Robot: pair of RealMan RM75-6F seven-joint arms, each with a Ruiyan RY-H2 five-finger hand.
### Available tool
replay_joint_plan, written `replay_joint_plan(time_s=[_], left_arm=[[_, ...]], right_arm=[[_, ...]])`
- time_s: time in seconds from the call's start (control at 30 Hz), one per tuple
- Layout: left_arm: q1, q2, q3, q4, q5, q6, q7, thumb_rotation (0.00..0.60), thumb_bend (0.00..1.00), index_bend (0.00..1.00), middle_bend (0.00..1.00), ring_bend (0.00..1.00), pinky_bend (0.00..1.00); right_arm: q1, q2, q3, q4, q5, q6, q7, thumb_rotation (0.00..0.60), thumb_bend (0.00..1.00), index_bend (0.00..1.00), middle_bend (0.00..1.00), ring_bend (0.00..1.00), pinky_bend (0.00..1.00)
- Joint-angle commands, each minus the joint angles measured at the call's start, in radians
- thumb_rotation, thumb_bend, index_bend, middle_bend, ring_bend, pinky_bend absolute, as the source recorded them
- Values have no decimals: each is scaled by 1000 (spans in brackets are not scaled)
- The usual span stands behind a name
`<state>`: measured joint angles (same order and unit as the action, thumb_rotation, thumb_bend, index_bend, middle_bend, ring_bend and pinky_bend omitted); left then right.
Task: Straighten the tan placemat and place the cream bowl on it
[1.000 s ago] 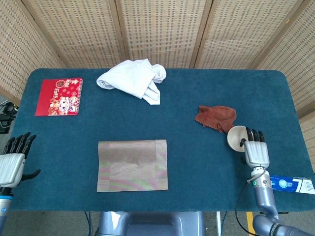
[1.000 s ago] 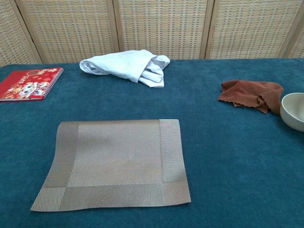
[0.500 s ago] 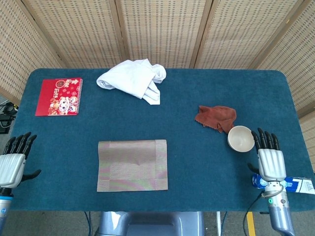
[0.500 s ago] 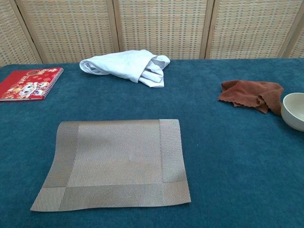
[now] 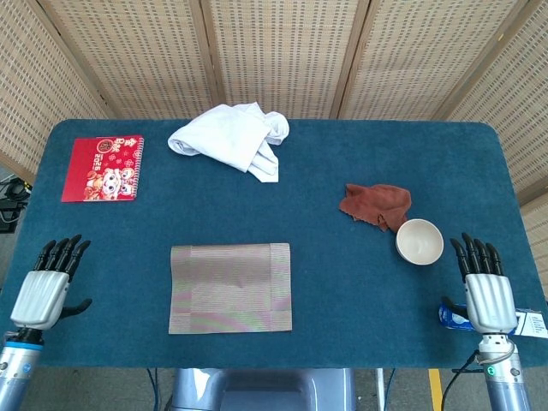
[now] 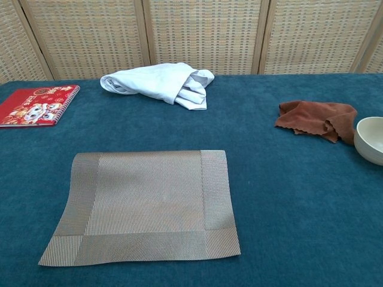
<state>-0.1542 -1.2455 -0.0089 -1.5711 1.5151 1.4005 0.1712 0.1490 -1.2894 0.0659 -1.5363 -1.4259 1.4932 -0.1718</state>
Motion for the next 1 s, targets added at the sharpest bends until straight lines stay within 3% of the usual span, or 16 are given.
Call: replay_joint_plan(time_s=[0.03,0.37,0.47,1.0], left_arm=[[-11,-59,22,44,45,-5,-8,600,11,0,0,0,0],[-50,-195,86,94,139,-78,111,600,25,0,0,0,0],[-61,-250,110,109,164,-110,143,600,68,17,0,0,0],[-66,-316,129,132,159,-145,227,600,90,64,0,0,0]], right_arm=[[1,-1,2,1,-5,-2,6,600,245,48,0,0,28],[-3,0,7,-1,-12,-11,27,600,237,53,0,0,28],[-4,2,9,1,-13,-13,38,600,237,53,0,0,29],[-10,4,19,2,-24,-13,59,600,237,56,0,0,29]])
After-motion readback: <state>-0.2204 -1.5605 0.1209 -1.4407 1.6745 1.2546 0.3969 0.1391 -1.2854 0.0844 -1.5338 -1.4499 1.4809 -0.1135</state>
